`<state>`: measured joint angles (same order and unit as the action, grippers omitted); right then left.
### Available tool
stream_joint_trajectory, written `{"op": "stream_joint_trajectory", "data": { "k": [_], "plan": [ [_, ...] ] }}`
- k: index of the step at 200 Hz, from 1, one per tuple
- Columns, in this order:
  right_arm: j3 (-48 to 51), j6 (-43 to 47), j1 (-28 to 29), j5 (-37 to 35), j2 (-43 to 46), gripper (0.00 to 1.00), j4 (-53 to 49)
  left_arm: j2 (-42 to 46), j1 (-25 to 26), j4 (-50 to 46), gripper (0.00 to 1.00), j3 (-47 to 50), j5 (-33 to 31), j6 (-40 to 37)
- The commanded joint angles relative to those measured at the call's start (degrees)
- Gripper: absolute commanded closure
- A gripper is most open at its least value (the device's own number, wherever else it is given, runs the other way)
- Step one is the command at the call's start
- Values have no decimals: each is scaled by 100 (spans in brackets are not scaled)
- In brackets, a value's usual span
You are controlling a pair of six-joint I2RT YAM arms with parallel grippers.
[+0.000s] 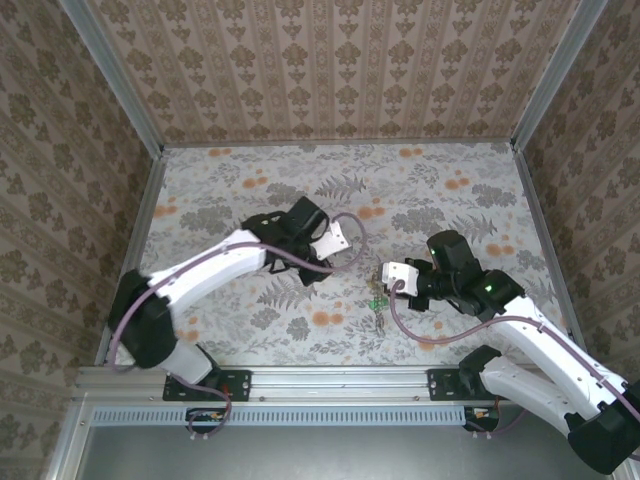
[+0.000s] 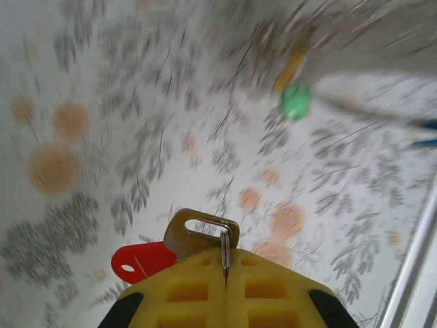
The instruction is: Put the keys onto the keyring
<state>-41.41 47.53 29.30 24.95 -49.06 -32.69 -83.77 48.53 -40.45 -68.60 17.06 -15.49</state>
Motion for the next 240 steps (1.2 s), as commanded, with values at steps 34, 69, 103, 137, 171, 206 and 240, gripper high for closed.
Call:
{"op": "stream_joint_trajectory", "data": {
  "k": [34, 69, 103, 137, 171, 206, 240],
  "plan": [
    [-122, -114, 198, 587, -173, 100, 742, 822, -118, 920, 100, 486, 1914, -1521],
    [-208, -431, 224, 982, -375, 100, 982, 1076, -102, 1602, 100, 910, 2275, -1899],
    [-284, -560, 308, 1117, -463, 100, 1041, 1497, -106, 2270, 100, 1423, 2223, -2273],
    [-404, -482, 616, 897, -574, 100, 999, 1361, -105, 1742, 100, 1158, 2504, -2494],
    [-616, -567, 813, 854, -667, 100, 921, 1213, -40, 1535, 100, 1022, 2514, -2503],
    [-562, -632, 814, 784, -647, 100, 740, 1134, 5, 1595, 100, 1016, 1755, -2178],
    [-325, -763, 814, 503, -464, 100, 733, 911, -228, 896, 100, 744, 1652, -2153]
  ]
}}
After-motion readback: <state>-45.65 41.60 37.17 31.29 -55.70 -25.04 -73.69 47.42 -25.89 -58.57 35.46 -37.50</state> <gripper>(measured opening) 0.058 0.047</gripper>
